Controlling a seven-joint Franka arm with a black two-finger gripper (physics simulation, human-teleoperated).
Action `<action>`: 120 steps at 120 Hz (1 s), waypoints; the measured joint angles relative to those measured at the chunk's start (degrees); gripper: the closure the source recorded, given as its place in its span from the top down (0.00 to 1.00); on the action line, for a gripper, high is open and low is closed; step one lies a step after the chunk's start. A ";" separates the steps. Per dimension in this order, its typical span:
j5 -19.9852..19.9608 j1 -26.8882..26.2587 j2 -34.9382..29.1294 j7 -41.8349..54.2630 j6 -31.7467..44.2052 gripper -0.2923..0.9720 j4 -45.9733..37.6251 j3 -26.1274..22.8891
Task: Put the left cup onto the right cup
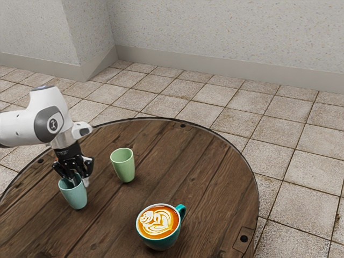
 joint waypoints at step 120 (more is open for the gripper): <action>6.23 -15.21 -3.17 -1.53 -13.40 0.16 15.69 9.31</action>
